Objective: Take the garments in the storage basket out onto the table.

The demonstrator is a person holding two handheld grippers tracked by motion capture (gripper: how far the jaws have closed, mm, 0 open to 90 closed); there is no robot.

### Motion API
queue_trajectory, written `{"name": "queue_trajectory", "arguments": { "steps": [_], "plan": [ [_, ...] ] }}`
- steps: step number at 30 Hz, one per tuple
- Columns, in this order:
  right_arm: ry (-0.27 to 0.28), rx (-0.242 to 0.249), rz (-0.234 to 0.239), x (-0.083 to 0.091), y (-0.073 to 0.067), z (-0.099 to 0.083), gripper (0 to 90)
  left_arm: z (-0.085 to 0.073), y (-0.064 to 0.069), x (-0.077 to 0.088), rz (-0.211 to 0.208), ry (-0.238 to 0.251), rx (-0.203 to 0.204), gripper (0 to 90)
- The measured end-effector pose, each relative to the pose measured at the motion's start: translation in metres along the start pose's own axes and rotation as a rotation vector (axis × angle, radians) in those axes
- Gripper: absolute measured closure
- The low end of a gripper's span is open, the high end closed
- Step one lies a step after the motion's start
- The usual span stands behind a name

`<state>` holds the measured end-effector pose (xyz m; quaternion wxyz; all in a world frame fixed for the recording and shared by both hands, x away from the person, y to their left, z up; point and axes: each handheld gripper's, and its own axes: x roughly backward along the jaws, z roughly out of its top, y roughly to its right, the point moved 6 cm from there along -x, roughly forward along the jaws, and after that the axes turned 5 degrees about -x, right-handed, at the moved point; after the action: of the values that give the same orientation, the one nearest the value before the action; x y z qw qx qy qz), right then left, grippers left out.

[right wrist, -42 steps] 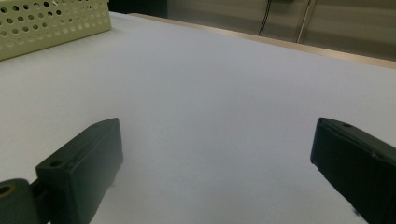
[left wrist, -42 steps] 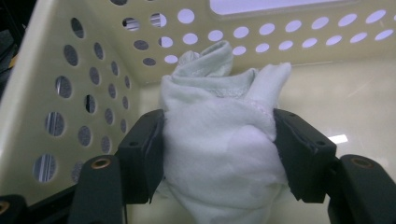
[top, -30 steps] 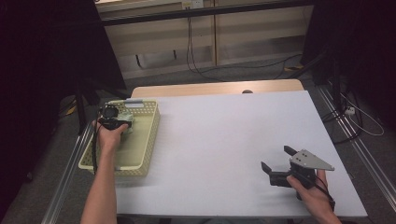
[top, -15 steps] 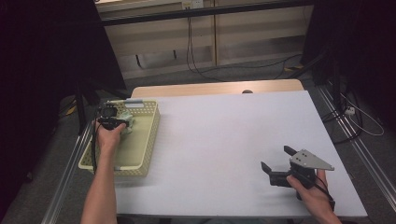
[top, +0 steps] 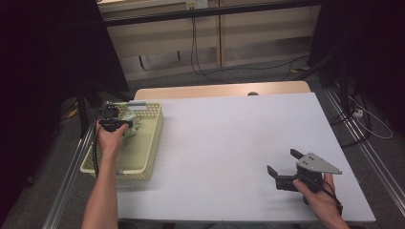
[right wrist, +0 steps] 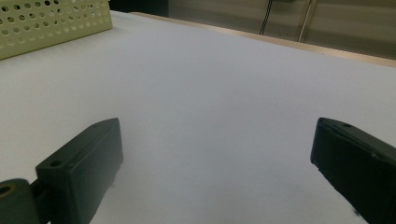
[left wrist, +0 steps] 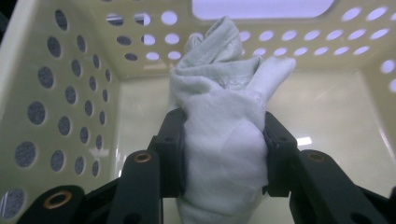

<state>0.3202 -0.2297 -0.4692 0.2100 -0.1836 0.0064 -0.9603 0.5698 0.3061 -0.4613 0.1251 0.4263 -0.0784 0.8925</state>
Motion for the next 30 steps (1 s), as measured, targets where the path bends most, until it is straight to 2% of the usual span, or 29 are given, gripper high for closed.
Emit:
{"name": "queue_trajectory", "arguments": {
  "steps": [2,3,7,10,13,15,17,21,23,30],
  "plan": [
    [0.0,0.0,-0.001,0.0,0.0,0.0,1.8,0.001,0.001,0.001,0.004,0.006,-0.004,59.6],
    [0.0,0.001,0.0,0.0,0.0,0.0,1.8,0.003,0.003,0.005,-0.009,0.02,-0.006,59.6],
    [0.001,0.002,0.002,0.0,-0.001,0.0,1.8,0.008,0.006,0.011,-0.011,0.062,-0.002,59.6],
    [0.002,0.002,0.003,0.0,-0.001,0.0,1.7,0.009,0.008,0.016,-0.021,0.074,-0.018,59.5],
    [0.001,0.0,0.002,0.001,0.0,0.0,1.7,0.01,0.011,0.02,-0.038,0.115,0.004,59.5],
    [0.002,0.001,0.003,0.001,0.0,0.0,1.7,0.01,0.011,0.022,-0.046,0.125,0.002,59.5],
    [0.002,0.001,0.003,0.001,-0.001,0.0,1.7,0.01,0.012,0.024,-0.067,0.143,0.023,59.5],
    [0.003,0.001,0.002,0.001,-0.001,0.0,1.7,0.009,0.011,0.026,-0.065,0.153,0.023,59.5],
    [0.002,0.0,0.002,0.001,0.0,0.0,1.7,0.011,0.011,0.03,-0.078,0.183,0.032,59.5],
    [0.001,0.002,0.002,0.0,-0.001,0.0,1.7,0.016,0.02,0.042,-0.078,0.231,0.007,59.5]
  ]
}}
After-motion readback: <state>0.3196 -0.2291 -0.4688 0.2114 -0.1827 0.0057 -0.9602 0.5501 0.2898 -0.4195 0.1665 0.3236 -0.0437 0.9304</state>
